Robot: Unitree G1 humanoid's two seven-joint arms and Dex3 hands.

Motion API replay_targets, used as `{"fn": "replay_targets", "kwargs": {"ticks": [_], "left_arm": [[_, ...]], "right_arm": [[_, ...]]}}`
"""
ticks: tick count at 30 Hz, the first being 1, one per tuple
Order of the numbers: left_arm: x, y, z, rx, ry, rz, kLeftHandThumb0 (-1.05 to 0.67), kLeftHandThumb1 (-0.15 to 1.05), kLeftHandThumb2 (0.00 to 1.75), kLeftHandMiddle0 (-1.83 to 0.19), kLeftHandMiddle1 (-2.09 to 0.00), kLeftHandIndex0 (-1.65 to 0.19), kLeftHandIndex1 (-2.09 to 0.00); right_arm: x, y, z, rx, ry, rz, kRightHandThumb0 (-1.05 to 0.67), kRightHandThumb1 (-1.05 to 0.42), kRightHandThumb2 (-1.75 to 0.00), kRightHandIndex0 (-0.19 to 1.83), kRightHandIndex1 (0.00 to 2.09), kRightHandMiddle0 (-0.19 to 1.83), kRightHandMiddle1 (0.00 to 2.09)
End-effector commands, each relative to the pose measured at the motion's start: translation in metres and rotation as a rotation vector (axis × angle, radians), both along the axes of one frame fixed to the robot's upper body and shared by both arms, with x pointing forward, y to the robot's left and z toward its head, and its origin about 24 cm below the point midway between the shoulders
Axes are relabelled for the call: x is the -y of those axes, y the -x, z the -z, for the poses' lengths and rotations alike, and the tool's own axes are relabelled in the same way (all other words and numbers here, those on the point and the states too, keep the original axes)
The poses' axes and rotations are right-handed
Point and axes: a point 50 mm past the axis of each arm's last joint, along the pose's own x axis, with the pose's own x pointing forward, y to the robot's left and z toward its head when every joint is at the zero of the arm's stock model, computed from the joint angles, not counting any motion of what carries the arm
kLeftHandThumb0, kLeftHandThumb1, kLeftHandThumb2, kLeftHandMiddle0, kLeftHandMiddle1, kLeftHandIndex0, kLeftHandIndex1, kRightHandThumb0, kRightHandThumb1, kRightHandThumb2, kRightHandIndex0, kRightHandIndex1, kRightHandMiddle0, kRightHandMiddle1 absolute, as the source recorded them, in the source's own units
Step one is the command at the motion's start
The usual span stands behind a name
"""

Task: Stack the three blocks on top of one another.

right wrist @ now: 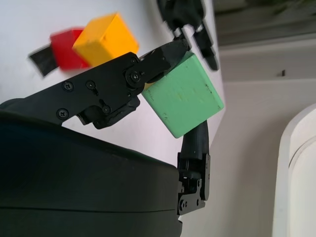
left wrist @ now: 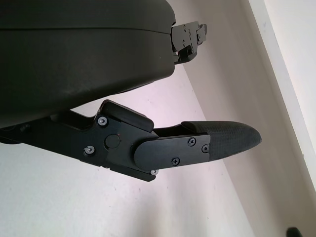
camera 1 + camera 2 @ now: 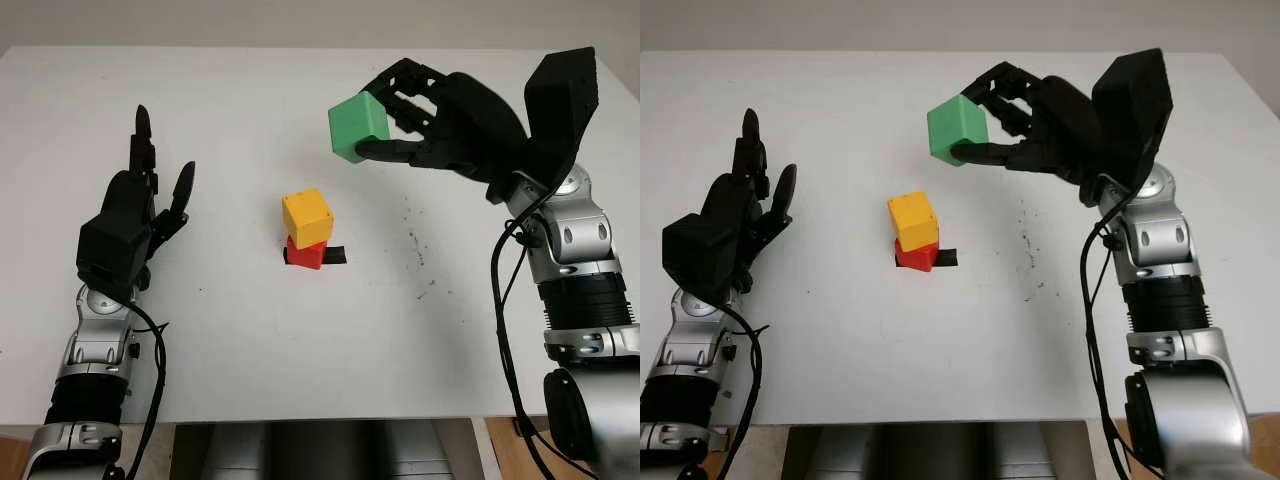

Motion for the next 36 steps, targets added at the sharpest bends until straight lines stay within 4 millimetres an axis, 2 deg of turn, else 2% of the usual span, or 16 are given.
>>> {"fn": "replay_targets", "kwargs": {"ticks": [1,9,18,23,30,36], "left_arm": [[0.0,0.001,-0.001,0.011,-0.002,0.003,-0.8,1.05,0.55,0.19,0.0,0.19,0.0],[0.001,0.001,0.001,0.004,0.014,0.008,-0.82,1.05,0.54,0.19,0.0,0.19,0.0],[0.0,0.002,0.0,0.006,0.009,-0.002,-0.81,1.05,0.55,0.19,0.0,0.19,0.0],[0.0,0.003,0.001,0.005,0.002,0.0,-0.82,1.05,0.55,0.19,0.0,0.19,0.0],[0.0,0.003,0.002,0.0,0.001,-0.001,-0.82,1.05,0.56,0.19,0.0,0.19,0.0],[0.0,0.004,0.003,0.001,0.004,0.002,-0.82,1.05,0.56,0.19,0.0,0.19,0.0]], "right_arm": [[-0.004,0.006,0.0,-0.019,-0.052,-0.034,-0.41,-1.05,-0.14,-0.02,0.03,0.04,1.89],[-0.022,0.012,0.013,-0.099,-0.133,-0.077,-0.42,-1.05,-0.12,0.01,0.05,0.08,1.95],[-0.033,0.007,0.032,-0.111,-0.085,-0.106,-0.48,-1.02,-0.05,0.07,0.07,0.17,1.84],[-0.04,0.003,0.041,-0.11,-0.061,-0.116,-0.49,-1.0,-0.05,0.04,0.05,0.22,1.76],[-0.047,0.001,0.043,0.001,0.049,-0.107,-0.43,-0.99,-0.05,0.05,0.06,0.26,1.73],[-0.048,0.001,0.041,0.024,0.09,-0.119,-0.41,-0.98,-0.05,0.06,0.06,0.24,1.77]]}}
